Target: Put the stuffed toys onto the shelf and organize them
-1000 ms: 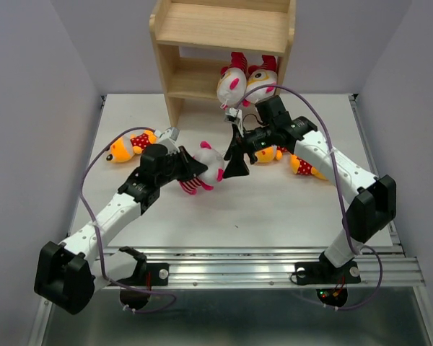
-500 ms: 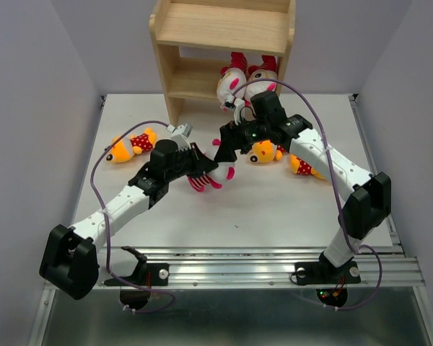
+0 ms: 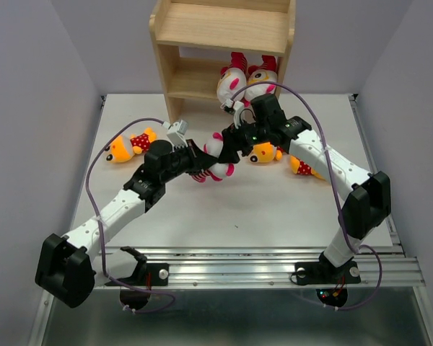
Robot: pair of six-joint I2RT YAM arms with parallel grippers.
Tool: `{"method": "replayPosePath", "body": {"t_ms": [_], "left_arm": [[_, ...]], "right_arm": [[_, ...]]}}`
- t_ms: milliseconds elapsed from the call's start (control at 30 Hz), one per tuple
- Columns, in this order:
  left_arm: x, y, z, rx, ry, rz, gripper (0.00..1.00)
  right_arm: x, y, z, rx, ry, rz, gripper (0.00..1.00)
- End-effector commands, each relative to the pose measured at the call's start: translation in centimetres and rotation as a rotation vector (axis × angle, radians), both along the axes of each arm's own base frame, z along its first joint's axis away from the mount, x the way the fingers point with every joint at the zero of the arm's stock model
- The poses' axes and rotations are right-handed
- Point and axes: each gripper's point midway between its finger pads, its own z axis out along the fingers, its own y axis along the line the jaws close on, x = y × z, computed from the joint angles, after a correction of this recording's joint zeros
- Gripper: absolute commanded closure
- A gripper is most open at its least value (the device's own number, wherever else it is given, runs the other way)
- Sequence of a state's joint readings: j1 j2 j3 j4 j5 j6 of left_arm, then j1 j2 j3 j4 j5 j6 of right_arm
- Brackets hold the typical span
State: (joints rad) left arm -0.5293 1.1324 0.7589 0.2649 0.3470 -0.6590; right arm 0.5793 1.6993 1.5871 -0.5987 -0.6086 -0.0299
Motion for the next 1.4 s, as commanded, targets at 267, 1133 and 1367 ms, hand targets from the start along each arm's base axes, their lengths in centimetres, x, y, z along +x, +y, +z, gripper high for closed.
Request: {"method": "replayPosePath", "body": {"t_ms": [267, 1133, 1367], "left_arm": [[0.8, 3.2, 2.7, 0.054, -0.105, 0.170, 0.40], [-3.6, 14.3, 4.8, 0.140, -0.218, 0.544, 0.01], [-4.3, 13.7, 3.7, 0.022, -0.177, 0.541, 0.01]], "right_arm": [[0.6, 1.3, 3.4, -0.001, -0.325, 0.274, 0.99], [6.0, 5.3, 11.2, -0.704, -1.546, 0.666, 0.98], [10.8, 5.9, 14.1, -0.904, -1.684, 0.507, 0.99]]}}
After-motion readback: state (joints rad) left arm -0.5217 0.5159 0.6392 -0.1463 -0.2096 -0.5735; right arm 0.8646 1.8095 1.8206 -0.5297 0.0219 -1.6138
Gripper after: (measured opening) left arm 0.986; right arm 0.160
